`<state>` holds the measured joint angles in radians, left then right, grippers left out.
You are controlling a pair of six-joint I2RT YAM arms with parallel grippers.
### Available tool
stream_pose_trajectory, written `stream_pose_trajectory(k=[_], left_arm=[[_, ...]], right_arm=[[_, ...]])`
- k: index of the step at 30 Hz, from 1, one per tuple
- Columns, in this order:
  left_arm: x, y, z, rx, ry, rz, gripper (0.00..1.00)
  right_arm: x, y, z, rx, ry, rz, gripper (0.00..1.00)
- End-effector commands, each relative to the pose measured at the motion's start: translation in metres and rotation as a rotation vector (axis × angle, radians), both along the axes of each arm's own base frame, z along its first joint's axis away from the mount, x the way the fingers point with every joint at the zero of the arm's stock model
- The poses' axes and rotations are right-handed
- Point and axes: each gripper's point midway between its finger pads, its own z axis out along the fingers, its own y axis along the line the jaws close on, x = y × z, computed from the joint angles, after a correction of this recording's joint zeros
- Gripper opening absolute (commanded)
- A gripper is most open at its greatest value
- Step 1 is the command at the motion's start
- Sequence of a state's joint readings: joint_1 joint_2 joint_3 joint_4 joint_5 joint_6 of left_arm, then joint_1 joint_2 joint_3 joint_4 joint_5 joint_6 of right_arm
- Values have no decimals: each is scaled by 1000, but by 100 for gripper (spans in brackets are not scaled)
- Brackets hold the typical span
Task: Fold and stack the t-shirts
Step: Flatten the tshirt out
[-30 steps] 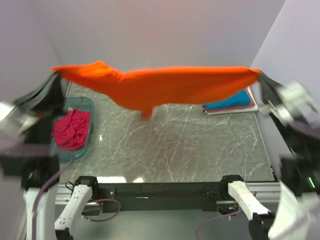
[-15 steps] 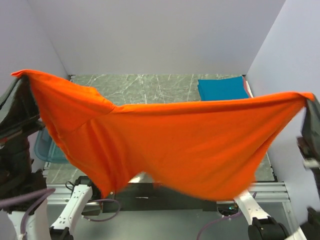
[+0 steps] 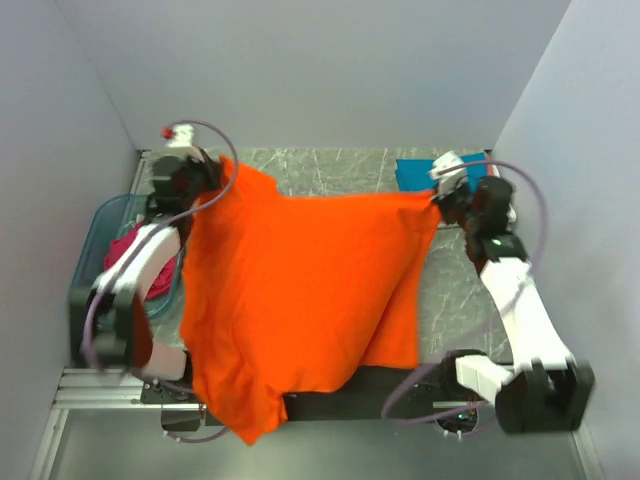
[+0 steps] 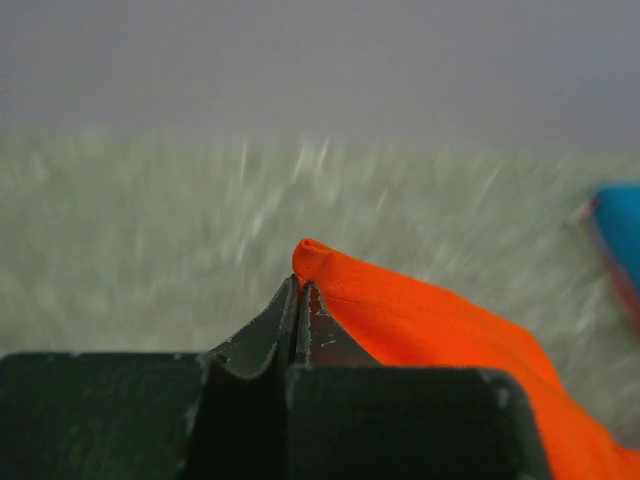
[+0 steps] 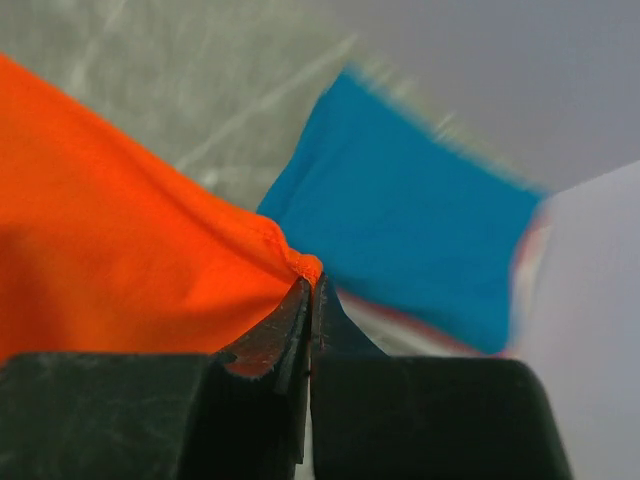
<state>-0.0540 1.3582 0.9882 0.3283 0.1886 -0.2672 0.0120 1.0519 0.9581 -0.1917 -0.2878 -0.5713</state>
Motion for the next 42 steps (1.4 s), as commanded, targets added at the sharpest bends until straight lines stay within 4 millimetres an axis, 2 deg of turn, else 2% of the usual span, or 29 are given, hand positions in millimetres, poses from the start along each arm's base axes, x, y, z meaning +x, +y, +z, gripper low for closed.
stream_pose_trajectory(k=[1,2,3,4,5,6,7,10,14,21,23,24,26,27,30,34,36,39,40,42], left_arm=[[41,-8,-83,26,187,-28,0],[52,-9,-101,27,237,-24,0],[70,-10,-95,24,237,-17,0],[77,-7,-146,35,375,-3,0],[83,-6,-157,39,412,8,0],[96,-4,-167,38,441,26,0],[98,-3,-176,43,470,37,0],[107,4,-180,58,476,74,0],[113,13,-176,95,467,109,0],[116,31,-155,114,426,174,1],[116,33,-152,117,421,176,0],[116,33,-146,119,407,175,0],[115,39,-135,128,371,208,0],[112,40,-122,129,322,211,0],[107,42,-108,145,278,213,0],[105,40,-89,158,236,187,0],[103,41,-72,166,191,188,0],[99,44,-49,171,137,203,0],[98,44,-45,172,128,203,0],[97,46,-41,185,117,207,0]], right_arm=[[44,9,-38,-10,-28,73,0],[52,11,-55,4,15,79,0],[59,14,-70,17,56,88,0],[75,13,-90,28,122,78,0],[83,12,-100,37,154,67,0],[93,12,-96,53,163,54,0],[101,10,-113,54,208,34,0],[113,5,-118,55,225,4,0],[123,2,-119,46,233,-15,0],[141,3,-101,59,222,-43,0],[147,6,-106,45,239,-43,0],[151,9,-101,40,231,-34,0],[147,22,-103,42,249,24,0],[144,33,-104,36,246,63,0],[142,47,-101,27,237,93,0],[146,50,-99,45,243,92,0],[144,49,-97,35,233,97,0],[136,53,-83,35,208,144,0],[133,54,-75,37,190,158,0],[131,55,-72,34,180,160,0]])
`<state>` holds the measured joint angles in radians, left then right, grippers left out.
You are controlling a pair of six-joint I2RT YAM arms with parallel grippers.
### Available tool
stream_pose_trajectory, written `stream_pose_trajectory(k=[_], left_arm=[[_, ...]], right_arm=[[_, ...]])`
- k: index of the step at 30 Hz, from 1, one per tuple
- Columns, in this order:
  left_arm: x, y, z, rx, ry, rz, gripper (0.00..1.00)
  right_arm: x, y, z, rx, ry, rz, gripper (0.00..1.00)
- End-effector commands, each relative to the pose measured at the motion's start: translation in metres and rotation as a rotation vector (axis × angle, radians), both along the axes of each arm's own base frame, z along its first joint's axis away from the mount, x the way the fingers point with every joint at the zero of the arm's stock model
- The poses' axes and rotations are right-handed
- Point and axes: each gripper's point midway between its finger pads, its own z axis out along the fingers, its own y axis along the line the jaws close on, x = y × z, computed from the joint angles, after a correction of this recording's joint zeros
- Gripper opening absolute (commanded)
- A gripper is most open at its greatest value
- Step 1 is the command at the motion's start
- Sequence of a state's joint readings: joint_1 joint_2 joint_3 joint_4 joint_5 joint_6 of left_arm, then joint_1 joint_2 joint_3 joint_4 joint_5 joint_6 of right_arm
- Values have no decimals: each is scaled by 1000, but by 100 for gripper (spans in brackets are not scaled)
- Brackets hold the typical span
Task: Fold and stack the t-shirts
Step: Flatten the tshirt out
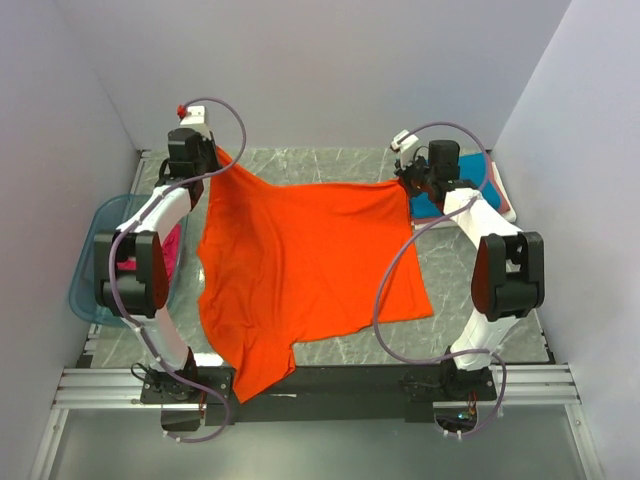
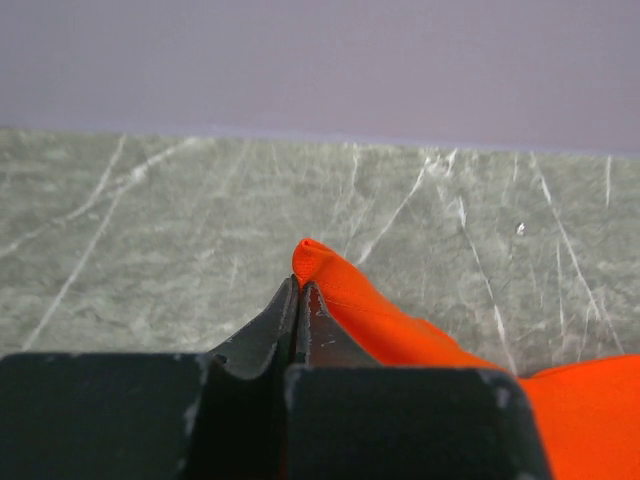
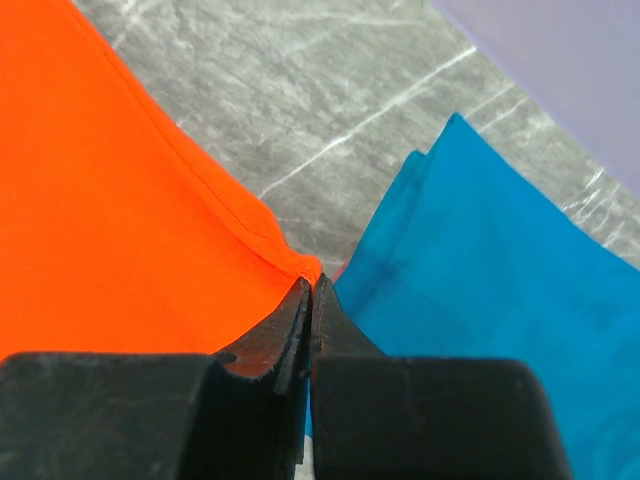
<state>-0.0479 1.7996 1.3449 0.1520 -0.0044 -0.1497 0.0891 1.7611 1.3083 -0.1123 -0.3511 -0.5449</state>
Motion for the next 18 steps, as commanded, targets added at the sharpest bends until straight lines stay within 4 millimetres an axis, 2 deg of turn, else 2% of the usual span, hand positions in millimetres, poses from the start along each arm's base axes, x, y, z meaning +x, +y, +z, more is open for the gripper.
stream_pose_trajectory(k=[1,2,3,5,9,12,16,18], left_arm=[[0,10,43,42,-115,15,0],[2,9,44,47,-113,11,0],[2,8,30,58,-72,1,0],[5,8,21,68,-49,-6,0],[8,8,-1,82,-5,-14,0],[12,6,-7,79,5,-26,0],[20,2,-5,69,-4,-41,0],[24,0,-15,65,18,-51,0]], right_arm=[[1,3,42,11,-100,26,0],[3,6,40,11,-90,17,0],[9,4,35,3,-71,-7,0],[15,6,35,19,-60,-20,0],[22,8,22,5,-40,-38,0],[26,8,18,-6,-39,-41,0],[35,3,16,-37,-48,-51,0],[39,3,16,-40,-51,-55,0]])
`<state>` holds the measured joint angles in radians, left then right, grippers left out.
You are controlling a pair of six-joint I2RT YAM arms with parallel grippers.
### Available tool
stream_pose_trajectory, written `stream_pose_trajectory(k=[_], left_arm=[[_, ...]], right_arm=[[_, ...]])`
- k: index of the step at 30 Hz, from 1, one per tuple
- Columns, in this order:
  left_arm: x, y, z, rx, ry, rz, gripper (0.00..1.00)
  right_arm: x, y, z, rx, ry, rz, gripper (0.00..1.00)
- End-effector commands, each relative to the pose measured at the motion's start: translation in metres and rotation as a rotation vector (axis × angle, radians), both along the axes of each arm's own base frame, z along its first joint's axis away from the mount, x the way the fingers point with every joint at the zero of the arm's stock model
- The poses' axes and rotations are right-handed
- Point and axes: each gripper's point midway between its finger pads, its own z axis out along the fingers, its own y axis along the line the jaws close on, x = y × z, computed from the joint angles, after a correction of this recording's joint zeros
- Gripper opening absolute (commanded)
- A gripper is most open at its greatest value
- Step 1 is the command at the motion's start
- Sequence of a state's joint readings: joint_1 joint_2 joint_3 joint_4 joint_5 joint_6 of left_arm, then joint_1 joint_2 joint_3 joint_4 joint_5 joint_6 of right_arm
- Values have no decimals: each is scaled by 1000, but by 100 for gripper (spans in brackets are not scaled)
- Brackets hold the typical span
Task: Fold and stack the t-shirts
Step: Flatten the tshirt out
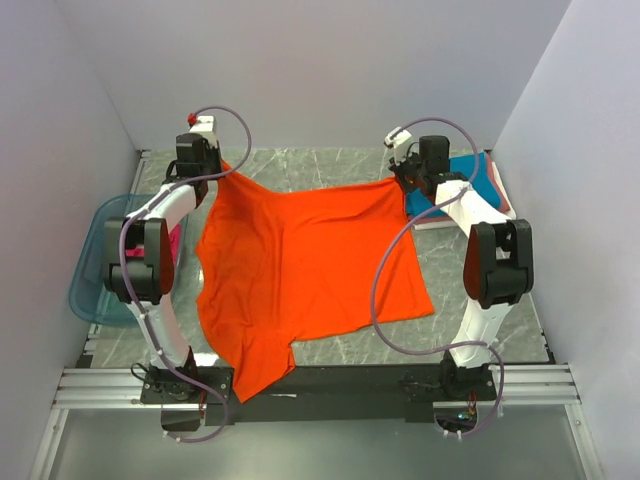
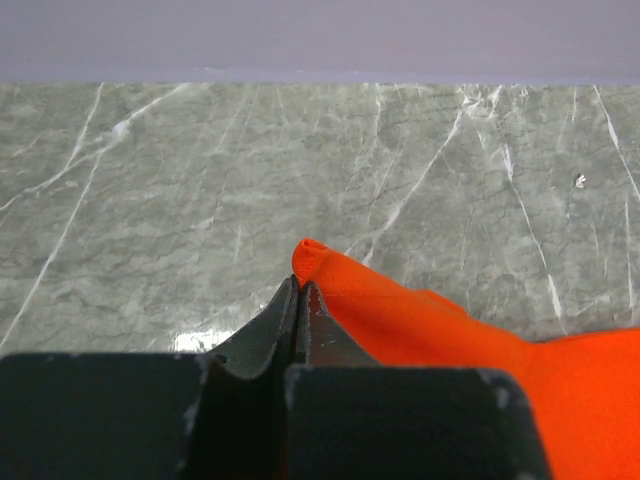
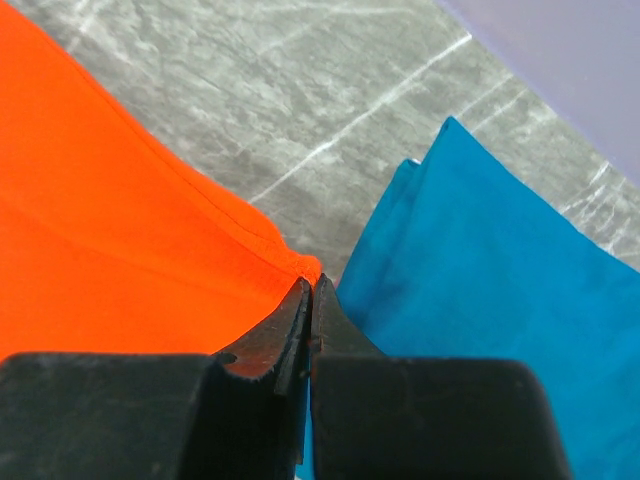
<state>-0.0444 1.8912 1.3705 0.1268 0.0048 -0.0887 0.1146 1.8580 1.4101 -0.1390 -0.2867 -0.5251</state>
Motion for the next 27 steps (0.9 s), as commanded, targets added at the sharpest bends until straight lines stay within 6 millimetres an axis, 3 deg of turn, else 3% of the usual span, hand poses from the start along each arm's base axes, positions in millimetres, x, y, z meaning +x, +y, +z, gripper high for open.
stream_pose_trajectory(k=[1,7,9,10,12,13,15,27], left_arm=[[19,-4,26,3,-65,-35,0],[15,1,10,33,-39,-31,0],[9,2,29,42,-91,-33,0],[2,2,23,47,-85,-34,0],[-6,4,45,48,-145,-28,0],[-11,4,41,50,-141,-29,0],[-17,3,53,47,-171,-35,0],[-30,-9,35,31,-124,-95,0]], right_arm=[[18,-2,25,-22,-74,-15,0],[20,-7,27,-21,-89,-16,0],[17,-5,25,-16,-88,0,0],[16,-5,24,-17,-89,7,0],[14,-2,22,-11,-87,27,0],[13,-1,20,-8,-84,32,0],[11,2,19,6,-75,48,0],[-4,9,24,37,-81,93,0]])
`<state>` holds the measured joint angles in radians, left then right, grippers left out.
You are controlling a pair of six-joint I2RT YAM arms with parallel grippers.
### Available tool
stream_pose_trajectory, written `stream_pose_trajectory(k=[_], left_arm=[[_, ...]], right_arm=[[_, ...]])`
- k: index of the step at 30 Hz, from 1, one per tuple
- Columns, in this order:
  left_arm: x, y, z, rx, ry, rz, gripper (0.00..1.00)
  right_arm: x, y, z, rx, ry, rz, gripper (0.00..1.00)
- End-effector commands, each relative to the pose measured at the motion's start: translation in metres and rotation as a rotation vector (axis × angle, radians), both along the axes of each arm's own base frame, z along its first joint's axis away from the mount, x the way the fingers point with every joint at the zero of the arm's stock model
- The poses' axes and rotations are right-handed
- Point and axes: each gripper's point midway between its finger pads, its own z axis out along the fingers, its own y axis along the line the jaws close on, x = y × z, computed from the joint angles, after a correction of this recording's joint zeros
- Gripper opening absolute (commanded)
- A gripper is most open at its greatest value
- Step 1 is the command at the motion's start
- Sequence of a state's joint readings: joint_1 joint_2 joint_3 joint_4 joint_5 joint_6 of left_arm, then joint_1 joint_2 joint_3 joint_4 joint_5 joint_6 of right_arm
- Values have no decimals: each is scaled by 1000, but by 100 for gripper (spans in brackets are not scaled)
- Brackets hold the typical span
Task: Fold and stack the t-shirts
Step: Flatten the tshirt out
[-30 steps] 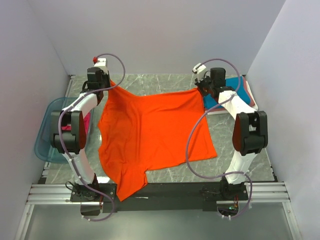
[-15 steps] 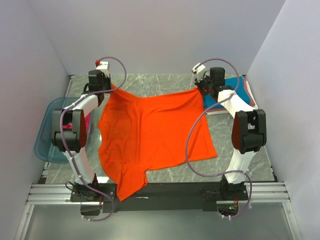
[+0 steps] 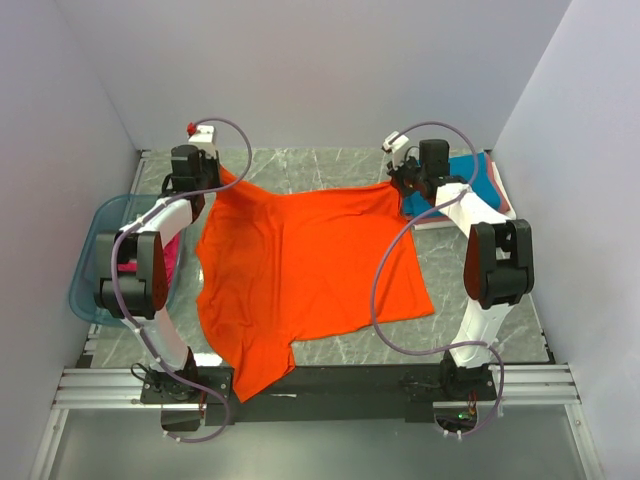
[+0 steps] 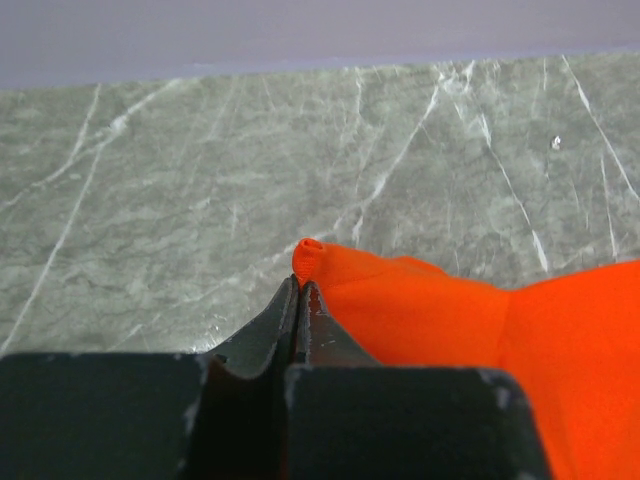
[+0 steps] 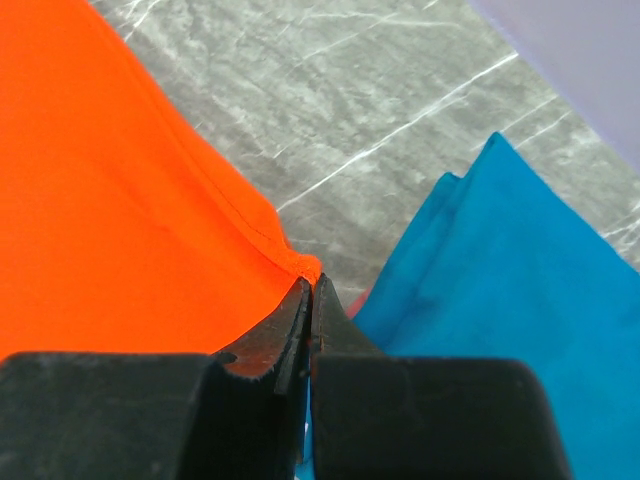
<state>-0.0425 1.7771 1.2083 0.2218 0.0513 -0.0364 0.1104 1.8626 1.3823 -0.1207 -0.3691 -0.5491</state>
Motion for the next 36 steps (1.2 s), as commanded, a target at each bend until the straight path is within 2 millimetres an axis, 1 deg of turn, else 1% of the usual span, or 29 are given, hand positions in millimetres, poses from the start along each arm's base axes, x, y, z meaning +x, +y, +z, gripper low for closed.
stream_pose_trajectory(k=[1,7,10,12,13,15,16,17,18,19,20,21,22,23,24,25,26,27,28,29,30,31,32,33,34,35,36], left_arm=[[-4,-5,29,2,-75,-37,0],[-6,-3,29,14,-69,-31,0],[-5,-2,27,13,-64,-26,0],[-7,0,30,12,-71,-13,0],[-9,0,37,10,-89,-7,0],[-15,3,44,7,-107,8,0],[-21,3,67,-5,-161,14,0],[-27,4,78,-11,-188,20,0],[-35,4,81,-19,-200,23,0],[-48,5,115,-38,-282,32,0],[-57,5,129,-52,-317,36,0],[-69,6,136,-64,-339,39,0],[-91,6,174,-91,-430,45,0],[-104,7,192,-103,-479,48,0],[-118,7,201,-114,-508,49,0],[-149,7,240,-139,-606,45,0],[-165,7,254,-148,-641,42,0],[-182,8,272,-160,-690,40,0],[-215,8,303,-185,-778,32,0],[-231,9,316,-197,-809,29,0],[-251,9,340,-219,-867,23,0],[-282,10,363,-232,-941,15,0],[-298,11,378,-243,-981,10,0],[-321,12,401,-263,-1037,2,0],[-345,13,418,-272,-1092,-5,1],[-359,13,429,-279,-1124,-9,1],[-385,14,453,-288,-1190,-18,1]], right_arm=[[1,-3,31,13,-85,12,0],[1,-8,39,25,-96,1,0],[0,-6,41,25,-97,8,0],[-4,-6,46,26,-96,13,0],[-7,-3,48,31,-93,25,0],[-20,0,63,36,-106,48,0],[-28,3,64,38,-104,60,0],[-41,4,88,40,-149,68,0],[-49,4,98,35,-171,72,0],[-58,3,103,29,-180,67,0],[-75,1,131,30,-231,62,0],[-85,-1,144,29,-253,53,0],[-93,-5,161,28,-285,41,0],[-115,-12,190,19,-340,17,0],[-126,-17,215,9,-395,2,0],[-139,-21,236,2,-443,-8,0],[-166,-27,265,-2,-511,-21,0],[-179,-34,284,-18,-561,-48,0],[-206,-39,326,-16,-666,-60,0],[-221,-43,333,-27,-654,-69,0],[-245,-48,376,-22,-744,-85,0],[-263,-53,393,-20,-781,-99,0],[-278,-56,403,-22,-795,-109,0],[-303,-62,436,-13,-879,-131,0],[-319,-66,451,-8,-917,-147,0],[-332,-69,458,-7,-926,-155,0],[-344,-72,470,-1,-952,-171,0]])
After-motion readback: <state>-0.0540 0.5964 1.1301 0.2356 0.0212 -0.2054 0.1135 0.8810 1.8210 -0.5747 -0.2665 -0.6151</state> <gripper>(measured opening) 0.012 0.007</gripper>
